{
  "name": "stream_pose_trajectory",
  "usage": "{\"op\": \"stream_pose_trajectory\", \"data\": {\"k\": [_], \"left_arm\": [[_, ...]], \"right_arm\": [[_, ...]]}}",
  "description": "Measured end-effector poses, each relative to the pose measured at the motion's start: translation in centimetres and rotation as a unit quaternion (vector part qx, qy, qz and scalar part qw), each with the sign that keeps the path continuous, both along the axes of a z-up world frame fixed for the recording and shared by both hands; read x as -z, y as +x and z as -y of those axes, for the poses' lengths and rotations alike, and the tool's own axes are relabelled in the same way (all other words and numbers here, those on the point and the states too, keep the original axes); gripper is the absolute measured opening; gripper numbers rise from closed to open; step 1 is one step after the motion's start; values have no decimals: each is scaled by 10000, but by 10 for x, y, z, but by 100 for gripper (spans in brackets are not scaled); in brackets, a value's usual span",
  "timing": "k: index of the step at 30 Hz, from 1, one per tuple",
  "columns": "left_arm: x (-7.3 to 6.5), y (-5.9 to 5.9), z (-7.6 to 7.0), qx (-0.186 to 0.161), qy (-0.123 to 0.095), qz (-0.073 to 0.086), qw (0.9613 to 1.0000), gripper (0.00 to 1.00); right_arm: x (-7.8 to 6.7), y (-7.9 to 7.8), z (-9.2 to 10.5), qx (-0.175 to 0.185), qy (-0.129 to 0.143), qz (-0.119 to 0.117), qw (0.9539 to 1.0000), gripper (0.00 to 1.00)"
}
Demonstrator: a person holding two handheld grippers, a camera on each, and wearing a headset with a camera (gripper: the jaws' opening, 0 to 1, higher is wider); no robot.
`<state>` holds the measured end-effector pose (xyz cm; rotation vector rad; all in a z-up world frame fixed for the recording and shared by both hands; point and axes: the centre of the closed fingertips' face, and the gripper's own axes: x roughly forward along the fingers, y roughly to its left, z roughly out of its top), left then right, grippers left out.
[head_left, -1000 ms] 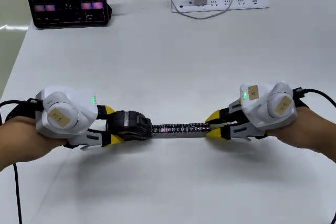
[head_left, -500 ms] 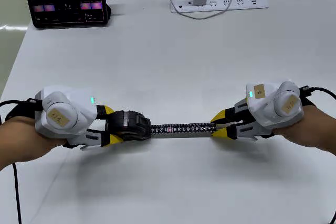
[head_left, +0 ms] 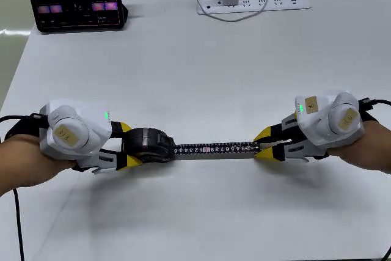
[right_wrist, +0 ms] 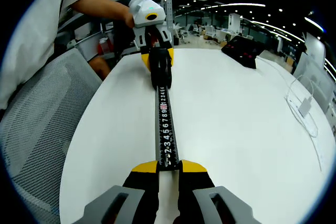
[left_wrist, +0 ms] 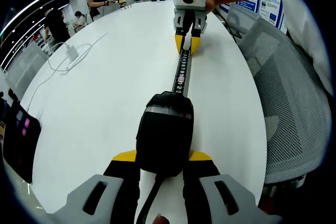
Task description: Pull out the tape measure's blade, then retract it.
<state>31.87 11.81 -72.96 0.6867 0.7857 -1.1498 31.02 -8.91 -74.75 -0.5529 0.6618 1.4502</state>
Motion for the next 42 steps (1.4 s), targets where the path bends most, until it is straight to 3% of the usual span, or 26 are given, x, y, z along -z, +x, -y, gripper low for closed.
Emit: {"op": "stream_pose_trajectory", "data": {"k": [42], "left_arm": [[0, 0, 0, 12, 24, 8, 10000, 26]], "right_arm": [[1, 2, 54, 73, -338, -57, 9994, 9]]}}
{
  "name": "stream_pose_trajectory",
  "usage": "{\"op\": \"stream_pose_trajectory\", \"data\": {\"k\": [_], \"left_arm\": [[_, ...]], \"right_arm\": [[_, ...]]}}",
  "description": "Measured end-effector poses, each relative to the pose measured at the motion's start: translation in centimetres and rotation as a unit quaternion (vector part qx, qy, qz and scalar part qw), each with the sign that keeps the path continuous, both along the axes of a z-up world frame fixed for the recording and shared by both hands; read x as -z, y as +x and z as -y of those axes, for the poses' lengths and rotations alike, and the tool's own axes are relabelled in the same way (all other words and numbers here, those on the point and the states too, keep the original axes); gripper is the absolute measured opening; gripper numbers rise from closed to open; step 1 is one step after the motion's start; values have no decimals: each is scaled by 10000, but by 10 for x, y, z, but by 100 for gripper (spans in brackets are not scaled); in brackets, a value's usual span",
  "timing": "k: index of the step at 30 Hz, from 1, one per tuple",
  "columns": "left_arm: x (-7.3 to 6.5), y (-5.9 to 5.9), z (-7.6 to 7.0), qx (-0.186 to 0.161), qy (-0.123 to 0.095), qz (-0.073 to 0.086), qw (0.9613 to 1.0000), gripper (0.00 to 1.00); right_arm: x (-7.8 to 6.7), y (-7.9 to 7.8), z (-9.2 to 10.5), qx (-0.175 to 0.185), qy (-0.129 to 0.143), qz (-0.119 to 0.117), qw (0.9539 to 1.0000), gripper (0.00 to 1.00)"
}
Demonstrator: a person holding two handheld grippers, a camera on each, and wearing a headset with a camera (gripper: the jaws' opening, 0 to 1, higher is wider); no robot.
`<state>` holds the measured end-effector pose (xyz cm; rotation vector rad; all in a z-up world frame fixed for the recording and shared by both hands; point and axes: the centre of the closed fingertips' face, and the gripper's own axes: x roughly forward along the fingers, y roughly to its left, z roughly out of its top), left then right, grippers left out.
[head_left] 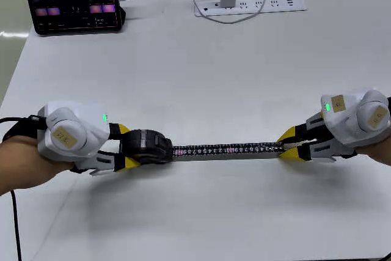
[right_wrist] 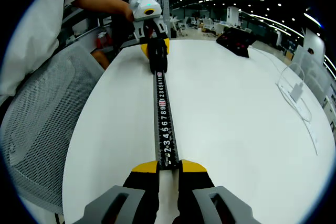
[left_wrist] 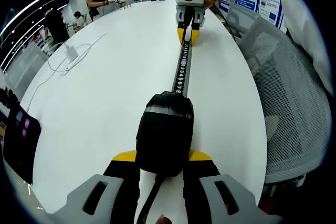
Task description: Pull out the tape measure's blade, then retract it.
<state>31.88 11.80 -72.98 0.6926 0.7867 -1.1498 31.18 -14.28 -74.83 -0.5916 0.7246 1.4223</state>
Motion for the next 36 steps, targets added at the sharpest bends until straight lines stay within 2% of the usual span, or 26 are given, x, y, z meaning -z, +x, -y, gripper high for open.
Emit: {"op": "stream_pose_trajectory", "data": {"k": [20, 29, 34, 36], "left_arm": [[1, 0, 0, 17, -23, 8, 10000, 26], [1, 1, 0, -5, 31, 4, 10000, 26], [0, 2, 2, -106, -102, -96, 9998, 27], [0, 2, 2, -99, -132, -83, 9998, 27]], "right_arm": [[1, -1, 24, 93, -176, -9, 9998, 9], [1, -1, 23, 192, -174, -30, 9997, 9], [1, -1, 22, 216, -210, -53, 9995, 10], [1, -1, 23, 249, -219, -81, 9994, 11]]}}
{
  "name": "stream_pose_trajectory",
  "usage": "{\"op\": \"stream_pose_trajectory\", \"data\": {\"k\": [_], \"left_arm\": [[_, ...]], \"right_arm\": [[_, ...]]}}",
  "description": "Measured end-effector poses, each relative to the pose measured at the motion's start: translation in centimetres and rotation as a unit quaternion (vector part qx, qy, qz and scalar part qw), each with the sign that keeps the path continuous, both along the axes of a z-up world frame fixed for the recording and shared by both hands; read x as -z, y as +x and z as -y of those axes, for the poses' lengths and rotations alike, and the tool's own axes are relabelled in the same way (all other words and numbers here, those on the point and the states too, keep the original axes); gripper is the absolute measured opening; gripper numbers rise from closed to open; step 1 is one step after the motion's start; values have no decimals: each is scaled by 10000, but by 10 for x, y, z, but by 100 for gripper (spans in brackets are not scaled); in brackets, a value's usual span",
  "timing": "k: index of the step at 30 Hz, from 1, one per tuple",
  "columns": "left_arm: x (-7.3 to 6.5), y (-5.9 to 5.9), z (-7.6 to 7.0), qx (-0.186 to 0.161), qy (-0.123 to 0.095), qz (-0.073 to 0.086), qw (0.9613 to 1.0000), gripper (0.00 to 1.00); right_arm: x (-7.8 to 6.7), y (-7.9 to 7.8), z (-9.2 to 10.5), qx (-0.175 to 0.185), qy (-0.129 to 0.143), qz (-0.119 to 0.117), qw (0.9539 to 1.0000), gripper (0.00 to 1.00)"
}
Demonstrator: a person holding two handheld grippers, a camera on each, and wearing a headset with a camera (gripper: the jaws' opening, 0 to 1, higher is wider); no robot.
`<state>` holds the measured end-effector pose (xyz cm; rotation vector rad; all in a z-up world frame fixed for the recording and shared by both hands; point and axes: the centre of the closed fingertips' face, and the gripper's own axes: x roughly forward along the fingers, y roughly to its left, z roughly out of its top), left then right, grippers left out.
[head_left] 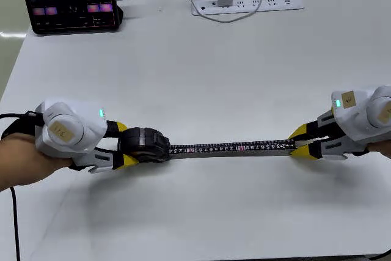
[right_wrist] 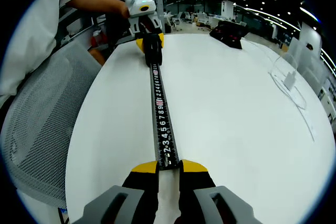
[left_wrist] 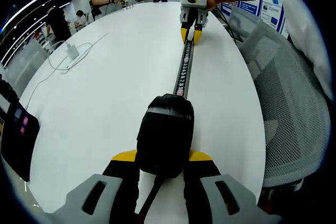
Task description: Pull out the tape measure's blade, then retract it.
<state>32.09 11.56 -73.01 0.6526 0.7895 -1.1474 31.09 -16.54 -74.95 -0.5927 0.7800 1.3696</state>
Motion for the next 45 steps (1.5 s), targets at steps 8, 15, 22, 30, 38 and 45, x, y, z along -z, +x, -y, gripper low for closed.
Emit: {"op": "stream_pose_trajectory", "data": {"k": [8, 15, 22, 30, 38, 45], "left_arm": [[-1, 0, 1, -82, -40, -21, 10000, 28], [0, -8, 3, -72, -112, -125, 9998, 41], [0, -6, 1, -8, -25, 0, 10000, 38], [-2, -5, -4, -159, -41, -1, 9999, 42], [-6, -5, -5, -335, -119, 24, 9994, 45], [-12, -4, -3, -541, -273, 155, 9980, 45]], "right_arm": [[0, 0, 0, 49, -46, -82, 9999, 12], [-4, 1, 0, 164, -8, -143, 9998, 18], [-5, -1, -2, 176, -23, -203, 9996, 20], [-10, 0, -2, 292, 28, -192, 9994, 25], [-10, -1, 0, 365, 2, -187, 9992, 27], [-14, -3, -4, 582, 107, -269, 9979, 34]]}}
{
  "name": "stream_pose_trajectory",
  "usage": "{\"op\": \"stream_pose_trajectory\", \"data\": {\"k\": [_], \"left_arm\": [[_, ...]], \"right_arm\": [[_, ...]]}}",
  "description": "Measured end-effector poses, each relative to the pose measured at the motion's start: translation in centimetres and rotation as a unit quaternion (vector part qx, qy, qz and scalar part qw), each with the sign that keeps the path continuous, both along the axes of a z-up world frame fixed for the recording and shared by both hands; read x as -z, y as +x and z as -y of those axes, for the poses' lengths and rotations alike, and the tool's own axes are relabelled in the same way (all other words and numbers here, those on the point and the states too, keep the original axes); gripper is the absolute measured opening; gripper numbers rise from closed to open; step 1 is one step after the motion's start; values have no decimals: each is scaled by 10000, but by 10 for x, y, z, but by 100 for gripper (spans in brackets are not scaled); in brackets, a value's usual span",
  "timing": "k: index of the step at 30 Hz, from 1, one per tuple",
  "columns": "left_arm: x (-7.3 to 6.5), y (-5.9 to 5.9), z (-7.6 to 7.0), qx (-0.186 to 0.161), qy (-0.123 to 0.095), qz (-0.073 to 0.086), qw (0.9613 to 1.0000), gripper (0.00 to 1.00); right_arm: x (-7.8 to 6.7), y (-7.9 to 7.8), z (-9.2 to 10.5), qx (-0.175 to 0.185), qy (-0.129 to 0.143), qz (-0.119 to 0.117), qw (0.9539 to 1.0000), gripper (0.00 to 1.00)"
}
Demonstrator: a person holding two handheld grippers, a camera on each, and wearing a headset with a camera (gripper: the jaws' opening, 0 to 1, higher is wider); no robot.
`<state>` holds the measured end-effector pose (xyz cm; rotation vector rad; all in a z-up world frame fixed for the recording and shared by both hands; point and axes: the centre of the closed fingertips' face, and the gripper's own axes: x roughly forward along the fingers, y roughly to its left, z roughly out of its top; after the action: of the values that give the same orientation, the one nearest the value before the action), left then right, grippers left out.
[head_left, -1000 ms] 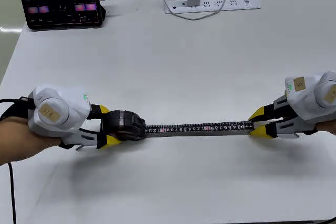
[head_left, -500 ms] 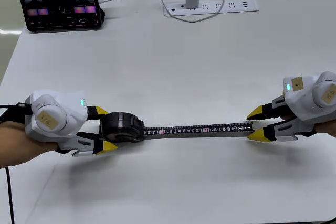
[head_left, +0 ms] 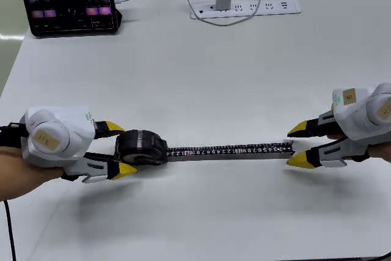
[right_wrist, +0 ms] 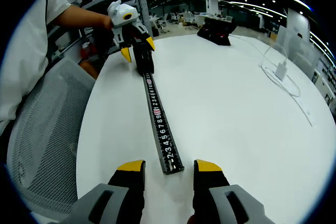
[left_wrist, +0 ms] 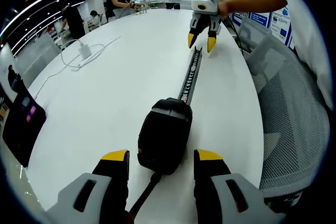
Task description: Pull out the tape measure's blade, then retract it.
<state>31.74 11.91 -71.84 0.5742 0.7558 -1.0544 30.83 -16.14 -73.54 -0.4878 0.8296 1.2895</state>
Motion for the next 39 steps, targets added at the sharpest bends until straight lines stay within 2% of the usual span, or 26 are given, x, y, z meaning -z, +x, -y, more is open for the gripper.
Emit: {"op": "stream_pose_trajectory", "data": {"k": [2, 7, 10, 16, 29, 39], "left_arm": [[-2, -1, 1, -64, -66, -35, 10000, 46], [-7, 1, -1, -181, -135, 26, 9997, 47], [-9, 1, -1, -325, -187, -32, 9993, 50], [-14, 3, -2, -589, -307, 33, 9978, 55], [-26, 1, -9, -1198, -556, 142, 9911, 59], [-32, -6, -14, -1498, -668, 202, 9863, 61]], "right_arm": [[0, 0, -1, 10, 3, 6, 10000, 34], [-4, 1, -2, 116, 62, 41, 9999, 36], [-6, 4, -3, 303, 104, 101, 9994, 42], [-10, 5, -5, 546, 215, 134, 9982, 47], [-21, 2, 0, 924, 360, 241, 9948, 54], [-30, -2, 5, 1161, 470, 343, 9915, 57]]}}
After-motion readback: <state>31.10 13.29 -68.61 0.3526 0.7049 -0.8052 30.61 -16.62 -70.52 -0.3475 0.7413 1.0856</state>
